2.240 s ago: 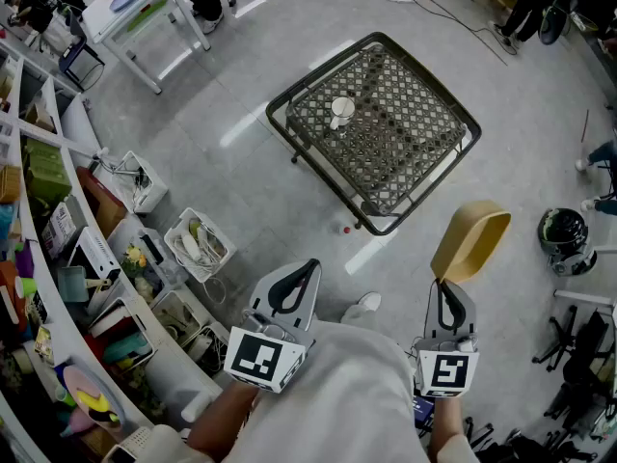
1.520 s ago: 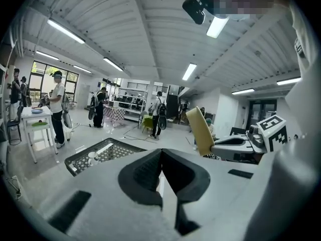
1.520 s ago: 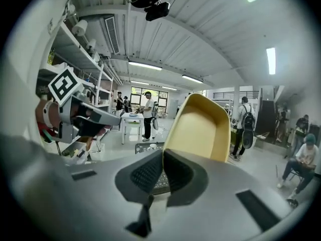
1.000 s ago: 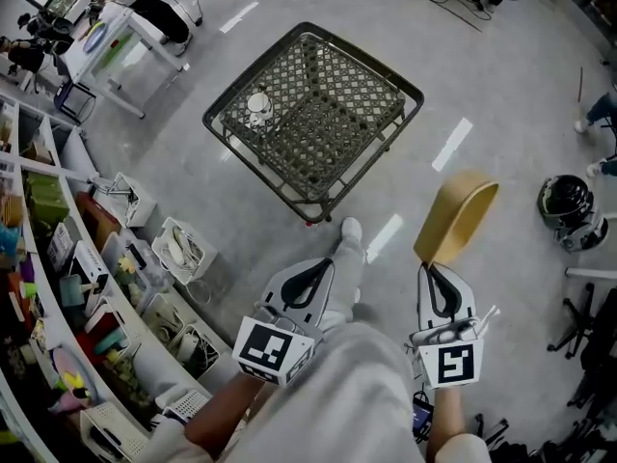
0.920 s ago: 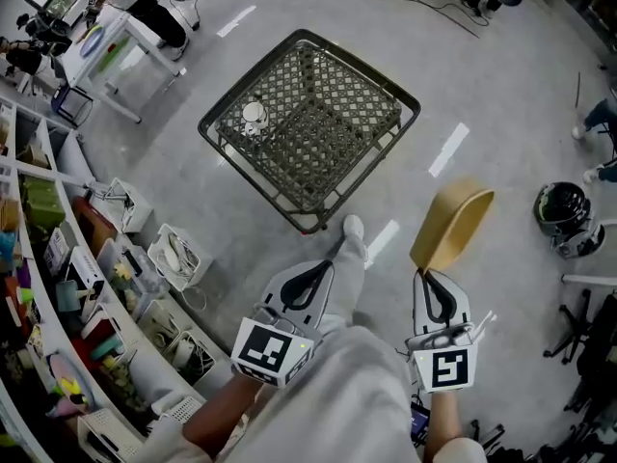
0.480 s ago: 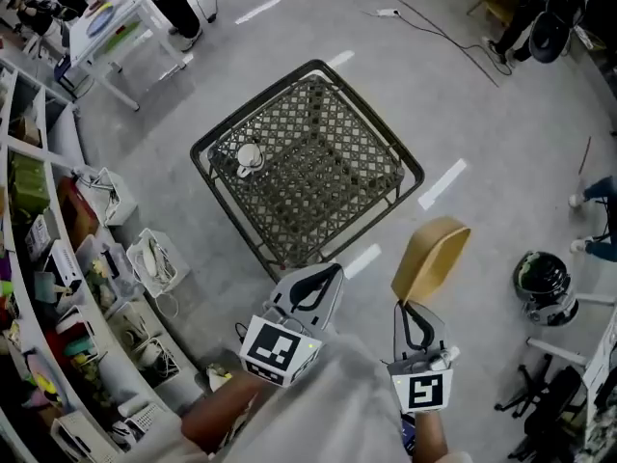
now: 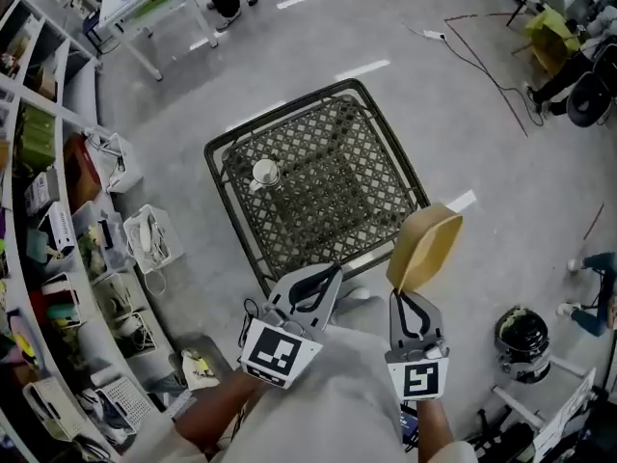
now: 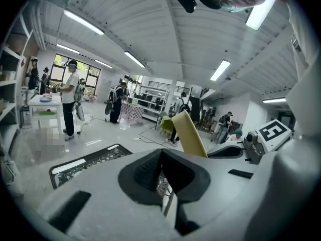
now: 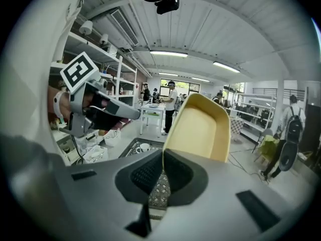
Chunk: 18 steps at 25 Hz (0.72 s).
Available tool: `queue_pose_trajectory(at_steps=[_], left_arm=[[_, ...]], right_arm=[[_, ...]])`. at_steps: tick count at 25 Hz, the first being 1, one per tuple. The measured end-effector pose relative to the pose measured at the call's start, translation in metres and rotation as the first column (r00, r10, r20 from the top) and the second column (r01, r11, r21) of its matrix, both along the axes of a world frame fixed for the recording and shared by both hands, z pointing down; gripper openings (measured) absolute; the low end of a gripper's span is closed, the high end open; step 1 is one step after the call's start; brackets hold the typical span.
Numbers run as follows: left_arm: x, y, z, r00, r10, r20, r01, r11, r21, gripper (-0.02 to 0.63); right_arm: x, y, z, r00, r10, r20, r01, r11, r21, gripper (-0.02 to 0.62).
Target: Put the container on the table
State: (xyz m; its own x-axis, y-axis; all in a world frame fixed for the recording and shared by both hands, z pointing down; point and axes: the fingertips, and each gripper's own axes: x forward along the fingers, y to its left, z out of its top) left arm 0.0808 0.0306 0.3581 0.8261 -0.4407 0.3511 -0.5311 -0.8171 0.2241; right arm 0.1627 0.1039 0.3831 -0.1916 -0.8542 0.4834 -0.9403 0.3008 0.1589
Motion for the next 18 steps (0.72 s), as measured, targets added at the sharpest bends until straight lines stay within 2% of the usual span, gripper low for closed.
queue_pose_trajectory(at_steps=[3,6,9,13,16,18], left_arm=[[-0.005,-0.016,0.008,0.998,-0.066,0.016,0.066,0.998,-0.004,0.023],[-0.015,-0.025,0.015,0.99,-0.14,0.021,0.141,0.99,-0.032,0.023],[-0.018,-0.029,0.025,0.98,-0.193,0.04,0.194,0.98,-0.036,0.023],[-0.017,-0.034,0.039,0.97,-0.233,0.065,0.234,0.972,-0.004,0.023],[-0.017,-0.034,0.053,0.967,-0.252,0.04,0.254,0.966,-0.042,0.023],[-0.018,-0.035,0.064,0.963,-0.265,0.049,0.267,0.962,-0.051,0.023]], right_arm=[[-0.001,-0.029,0.013,0.997,-0.07,-0.024,0.069,0.998,-0.008,0.021],[-0.007,-0.051,0.029,0.991,-0.131,0.002,0.131,0.991,-0.032,0.021],[-0.006,-0.068,0.047,0.988,-0.148,0.038,0.15,0.987,-0.049,0.021],[-0.004,-0.083,0.076,0.984,-0.174,0.048,0.177,0.981,-0.084,0.021],[-0.004,-0.09,0.098,0.982,-0.18,0.055,0.185,0.975,-0.118,0.021],[-0.003,-0.096,0.112,0.982,-0.176,0.066,0.184,0.973,-0.137,0.021]])
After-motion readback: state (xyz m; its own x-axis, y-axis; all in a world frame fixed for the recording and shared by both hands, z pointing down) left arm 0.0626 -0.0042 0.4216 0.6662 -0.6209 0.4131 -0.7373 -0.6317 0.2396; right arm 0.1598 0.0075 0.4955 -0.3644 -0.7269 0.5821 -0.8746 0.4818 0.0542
